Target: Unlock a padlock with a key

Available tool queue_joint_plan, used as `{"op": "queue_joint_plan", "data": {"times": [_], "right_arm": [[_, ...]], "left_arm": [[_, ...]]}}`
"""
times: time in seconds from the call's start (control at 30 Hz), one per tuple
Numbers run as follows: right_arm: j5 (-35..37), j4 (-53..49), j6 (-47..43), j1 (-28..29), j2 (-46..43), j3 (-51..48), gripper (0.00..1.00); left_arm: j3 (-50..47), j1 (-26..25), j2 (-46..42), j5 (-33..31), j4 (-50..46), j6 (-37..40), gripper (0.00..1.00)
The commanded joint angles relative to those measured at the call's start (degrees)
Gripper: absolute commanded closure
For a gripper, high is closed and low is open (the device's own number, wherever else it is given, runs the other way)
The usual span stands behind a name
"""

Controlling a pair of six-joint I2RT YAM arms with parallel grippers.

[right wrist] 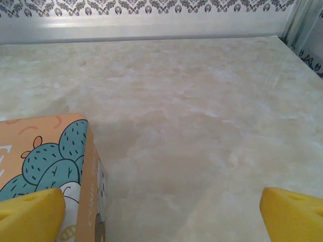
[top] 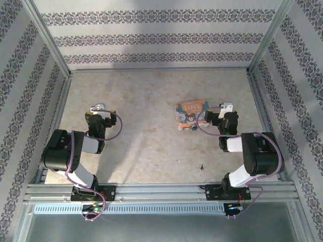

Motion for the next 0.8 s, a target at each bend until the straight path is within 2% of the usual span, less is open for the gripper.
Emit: {"op": "queue_joint_plan", "data": {"times": [0.0, 0.77], "right_arm": [[0.8, 0.8, -0.5, 0.6, -1.0, 0.8, 0.02], [0.0, 0.8, 0.0, 0.2, -1.0, 0.8, 0.02]], "left_arm": [[0.1, 0.5, -0.6, -0.3, -0.6, -0.7, 0.01], [0.2, 0.5, -0.6, -0.3, -0.8, -0.9, 0.01]]}}
